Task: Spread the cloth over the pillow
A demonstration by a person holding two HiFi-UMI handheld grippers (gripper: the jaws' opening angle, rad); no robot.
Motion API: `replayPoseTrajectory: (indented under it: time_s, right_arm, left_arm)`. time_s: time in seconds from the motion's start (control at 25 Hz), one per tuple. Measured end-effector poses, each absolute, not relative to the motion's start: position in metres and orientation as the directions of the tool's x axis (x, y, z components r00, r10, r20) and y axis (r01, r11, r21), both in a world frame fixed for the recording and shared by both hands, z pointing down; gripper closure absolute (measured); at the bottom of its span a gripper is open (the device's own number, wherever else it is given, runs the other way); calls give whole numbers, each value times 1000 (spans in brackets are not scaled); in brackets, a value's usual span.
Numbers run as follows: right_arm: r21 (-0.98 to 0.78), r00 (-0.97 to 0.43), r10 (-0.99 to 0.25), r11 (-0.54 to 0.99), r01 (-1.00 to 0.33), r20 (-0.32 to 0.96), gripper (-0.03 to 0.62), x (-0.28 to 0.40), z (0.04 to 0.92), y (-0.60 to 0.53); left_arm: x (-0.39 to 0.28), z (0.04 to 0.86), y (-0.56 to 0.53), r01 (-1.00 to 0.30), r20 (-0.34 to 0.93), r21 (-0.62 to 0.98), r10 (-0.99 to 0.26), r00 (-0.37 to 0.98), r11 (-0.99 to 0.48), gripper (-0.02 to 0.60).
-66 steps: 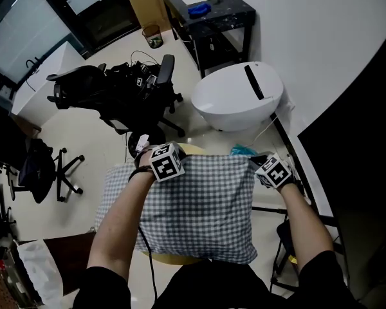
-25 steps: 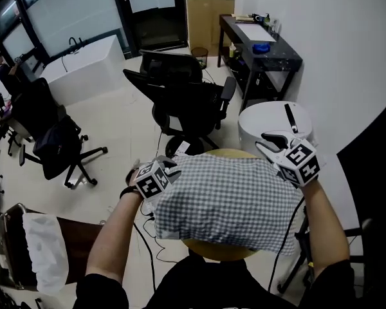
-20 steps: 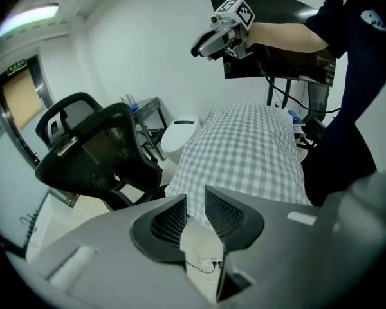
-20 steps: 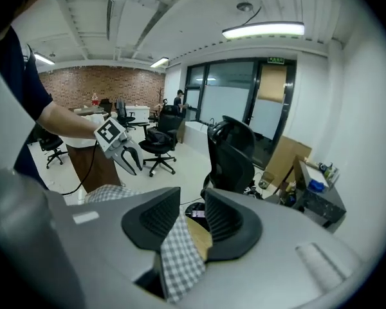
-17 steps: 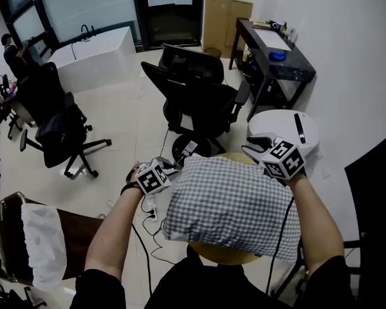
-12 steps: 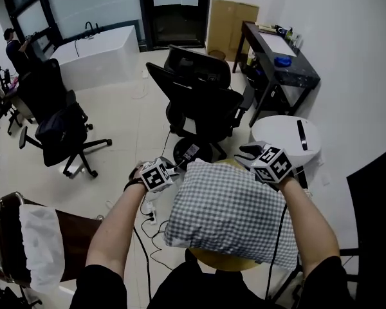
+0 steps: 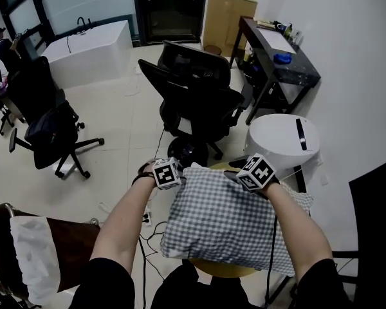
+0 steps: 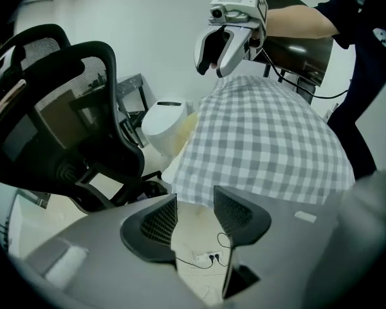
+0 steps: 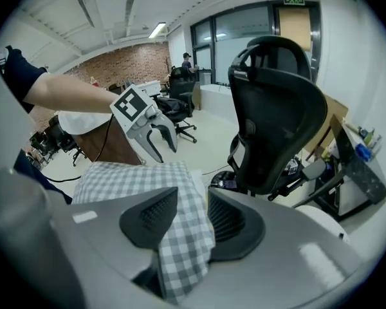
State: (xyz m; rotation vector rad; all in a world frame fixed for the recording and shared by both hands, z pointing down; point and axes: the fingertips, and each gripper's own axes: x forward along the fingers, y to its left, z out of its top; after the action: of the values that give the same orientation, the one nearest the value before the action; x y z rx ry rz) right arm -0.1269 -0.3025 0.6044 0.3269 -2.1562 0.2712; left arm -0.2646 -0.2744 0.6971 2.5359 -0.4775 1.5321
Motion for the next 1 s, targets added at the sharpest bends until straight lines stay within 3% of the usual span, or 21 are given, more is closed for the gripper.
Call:
replayPoseTrajectory:
  time_s: [0.28, 0.52, 0.68, 0.92, 1.0]
  right_arm:
    - [-148, -530, -70, 922, -358, 845, 428, -121, 645, -302]
    - [-172, -522, -34, 924, -342, 853, 446, -121, 656, -292]
    - [-135, -527, -62, 935, -327, 848, 571, -121, 649, -294]
    - [-97, -540, -87, 948, -303, 837, 580, -126, 639, -295]
    - [-86, -546, -98, 950, -301, 832, 580, -127, 635, -295]
  left_arm:
    - [-248, 718, -281, -266, 871, 27, -108, 480, -964, 419]
    - [-237, 725, -264, -212, 866, 64, -52, 497, -975, 570]
    - [-243, 706, -279, -219, 857, -47, -152, 493, -975, 569]
    - [-264, 687, -307, -290, 846, -124, -254, 468, -949, 568]
    - [-261, 694, -308, -256, 862, -113, -223, 455, -960, 450]
